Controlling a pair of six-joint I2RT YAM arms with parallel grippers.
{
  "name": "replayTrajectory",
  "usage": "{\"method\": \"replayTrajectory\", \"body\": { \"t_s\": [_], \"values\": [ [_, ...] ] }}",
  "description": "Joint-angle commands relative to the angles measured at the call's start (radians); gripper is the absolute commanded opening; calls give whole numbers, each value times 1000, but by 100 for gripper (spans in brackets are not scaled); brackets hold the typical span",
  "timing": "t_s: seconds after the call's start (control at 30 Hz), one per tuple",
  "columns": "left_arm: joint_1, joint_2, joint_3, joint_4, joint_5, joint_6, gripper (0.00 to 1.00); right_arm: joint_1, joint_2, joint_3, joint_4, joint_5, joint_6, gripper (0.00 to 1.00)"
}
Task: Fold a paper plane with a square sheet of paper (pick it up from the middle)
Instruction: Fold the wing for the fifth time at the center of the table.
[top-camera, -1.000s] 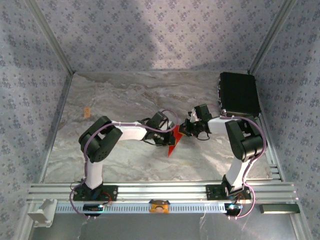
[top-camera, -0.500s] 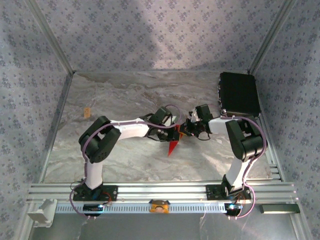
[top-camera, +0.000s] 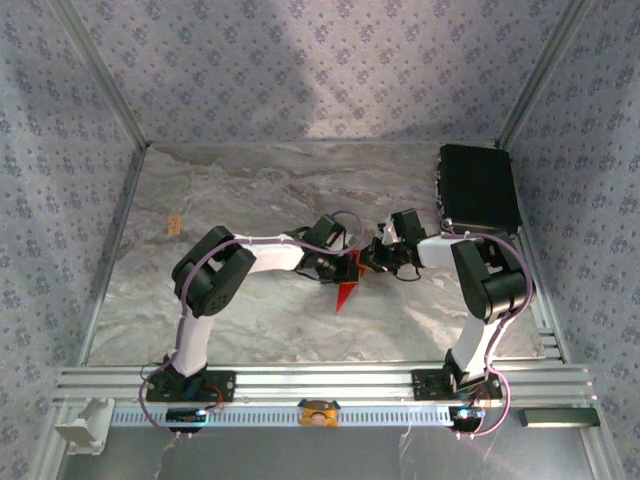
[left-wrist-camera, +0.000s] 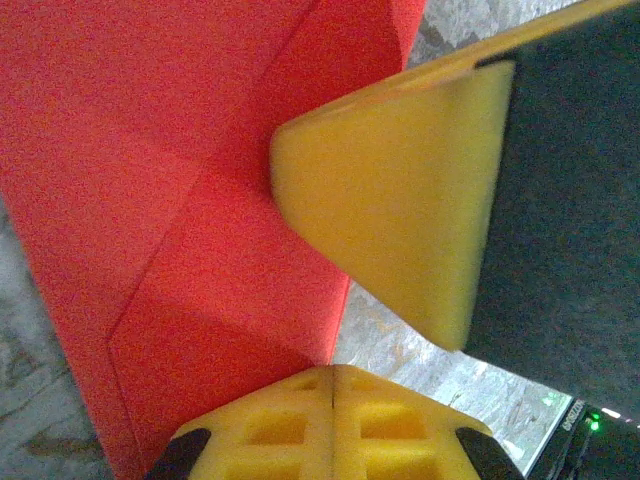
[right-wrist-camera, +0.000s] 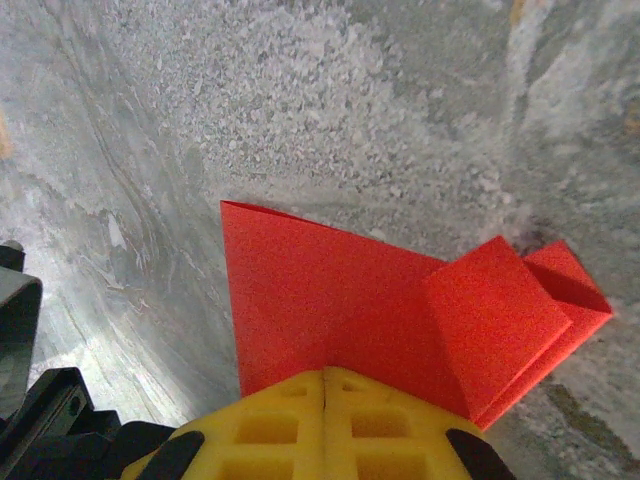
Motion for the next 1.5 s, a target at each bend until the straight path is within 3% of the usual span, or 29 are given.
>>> {"method": "replayTrajectory", "body": {
  "t_s": [0.0,0.7,0.83,1.1,1.47],
  "values": [
    [-10,15,19,-137,-17,69,4,-11,41,-32,-61,71,-2,7],
    [-67,-213,-172,-127,-89,116,13,-8,34,-24,-73,74,-3,7],
    [-59,-204,-165,-50,-25,98,13,-9,35,-20,-77,76,-3,7],
    [-56,-177,-233,-90,-30,107,13,-5,40,-22,-71,76,0,7],
    [-63,-303,-381,-111,-4,98,12,-5,45,-16,-66,68,-5,8]
  ]
}}
